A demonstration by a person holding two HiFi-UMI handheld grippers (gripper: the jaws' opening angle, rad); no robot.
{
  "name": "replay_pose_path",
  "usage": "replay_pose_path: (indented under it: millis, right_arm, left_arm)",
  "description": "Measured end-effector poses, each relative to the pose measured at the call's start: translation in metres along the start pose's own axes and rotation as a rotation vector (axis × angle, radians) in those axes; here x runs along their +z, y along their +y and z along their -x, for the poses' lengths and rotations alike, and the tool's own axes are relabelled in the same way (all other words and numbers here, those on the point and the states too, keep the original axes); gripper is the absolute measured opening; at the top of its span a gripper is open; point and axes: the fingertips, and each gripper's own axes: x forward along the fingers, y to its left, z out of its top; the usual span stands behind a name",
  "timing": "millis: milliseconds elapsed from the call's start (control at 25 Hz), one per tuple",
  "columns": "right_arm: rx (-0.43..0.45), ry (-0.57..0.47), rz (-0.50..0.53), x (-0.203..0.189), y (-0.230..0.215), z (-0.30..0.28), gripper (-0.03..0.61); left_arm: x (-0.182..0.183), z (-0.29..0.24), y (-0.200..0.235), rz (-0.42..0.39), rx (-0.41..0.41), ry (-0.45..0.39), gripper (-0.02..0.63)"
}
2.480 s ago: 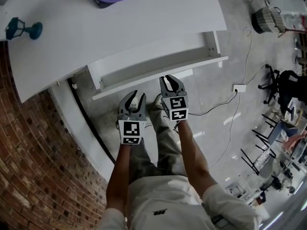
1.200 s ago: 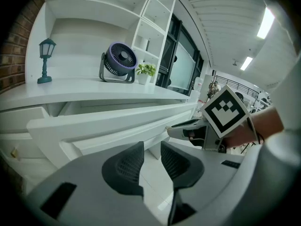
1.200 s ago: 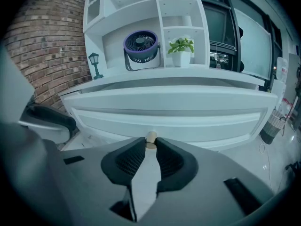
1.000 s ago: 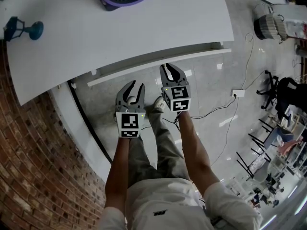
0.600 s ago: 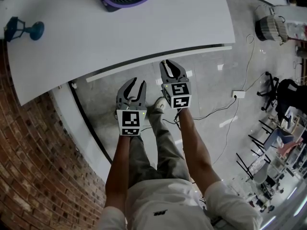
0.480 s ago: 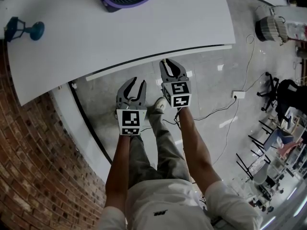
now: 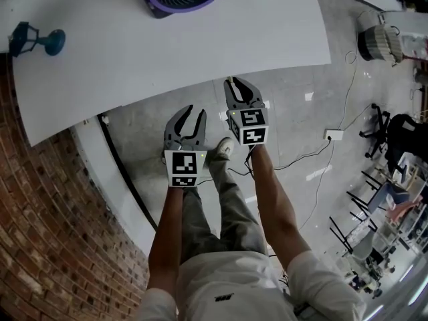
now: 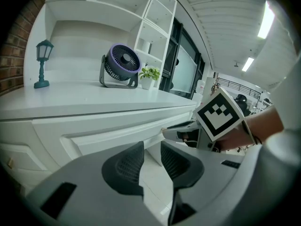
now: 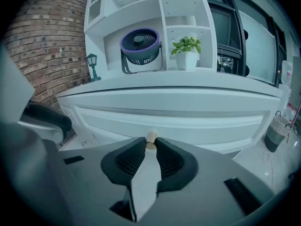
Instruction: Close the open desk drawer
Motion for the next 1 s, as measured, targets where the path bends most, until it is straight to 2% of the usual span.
replay_pose_path:
  millis: [400, 600, 1000]
  right_arm:
    - [-0.033, -0.011, 0.027, 0.006, 0.000, -0.003, 0.083]
    - [-0.019, -0.023, 0.046, 0.009, 0.009, 0.008, 0.100]
    - [-0.056, -0.126, 0.022, 0.038, 0.031, 0.107, 0.113]
  left_arm:
    - [0.010, 0.004, 0.001, 0.000, 0.003, -0.021, 0.123]
    - [0.014, 0.013, 0.000, -0.011, -0.001, -0.029, 0.123]
    - [0.051, 0.062, -0.013, -0.044, -0.035, -0.086, 0.124]
